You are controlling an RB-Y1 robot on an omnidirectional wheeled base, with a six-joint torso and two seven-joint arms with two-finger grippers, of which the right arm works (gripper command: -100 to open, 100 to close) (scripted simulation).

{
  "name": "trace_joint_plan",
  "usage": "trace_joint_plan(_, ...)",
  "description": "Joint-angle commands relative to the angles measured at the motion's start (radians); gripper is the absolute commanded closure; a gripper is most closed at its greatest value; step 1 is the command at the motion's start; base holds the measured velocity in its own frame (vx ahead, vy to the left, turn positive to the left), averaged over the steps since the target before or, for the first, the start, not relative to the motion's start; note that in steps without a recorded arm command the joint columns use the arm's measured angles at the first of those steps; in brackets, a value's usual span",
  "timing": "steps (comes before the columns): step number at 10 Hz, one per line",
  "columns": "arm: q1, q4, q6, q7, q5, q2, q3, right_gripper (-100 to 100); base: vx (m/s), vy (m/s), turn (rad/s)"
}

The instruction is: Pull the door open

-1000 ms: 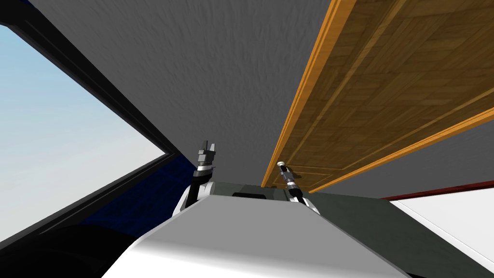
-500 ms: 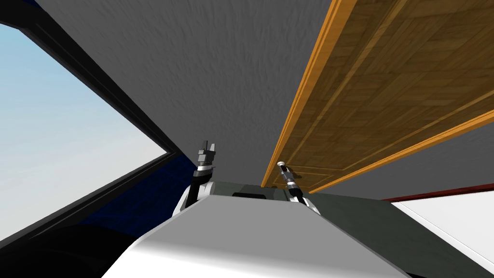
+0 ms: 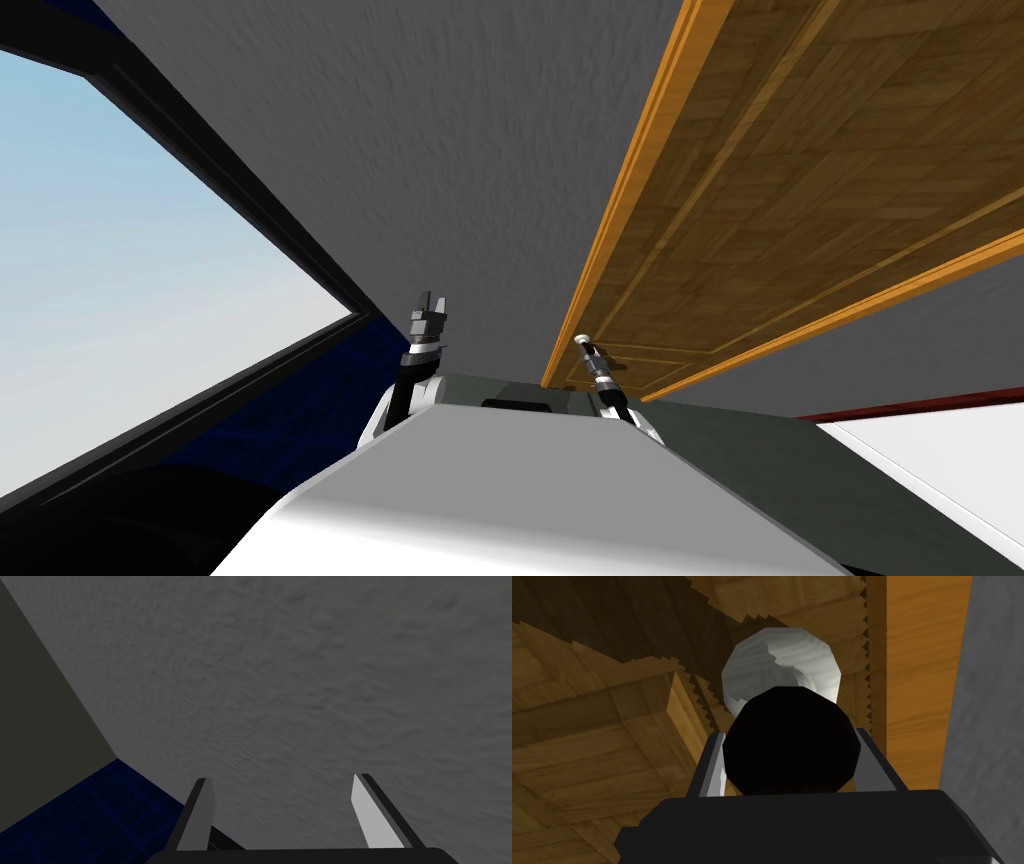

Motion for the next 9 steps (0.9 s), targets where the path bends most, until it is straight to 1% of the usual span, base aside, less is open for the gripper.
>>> trace_joint_plan(1, 0.001, 0.002, 0.0, -0.046, -0.01, 0.001, 0.007, 100, -0.018, -0.007, 0.021)
trace_joint_plan(2, 0.0, 0.002, 0.0, -0.073, -0.019, -0.001, 0.013, 100, -0.031, -0.01, 0.04)
trace_joint_plan(3, 0.0, 0.002, 0.0, -0.083, -0.019, -0.001, 0.013, 100, -0.022, -0.01, 0.017)
trace_joint_plan(4, 0.0, 0.001, 0.001, -0.12, -0.028, -0.002, 0.019, 100, -0.017, -0.01, 0.024)
trace_joint_plan(5, 0.0, 0.001, 0.002, -0.144, -0.037, -0.003, 0.025, 100, -0.025, -0.02, 0.04)
trace_joint_plan(6, 0.0, 0.001, 0.002, -0.158, -0.037, -0.003, 0.025, 100, -0.022, -0.014, 0.02)
trace_joint_plan(8, 0.0, 0.0, 0.003, -0.219, -0.058, -0.006, 0.038, 100, -0.029, -0.012, 0.029)
trace_joint_plan(9, 0.0, 0.0, 0.003, -0.236, -0.058, -0.006, 0.038, 100, -0.025, -0.01, 0.022)
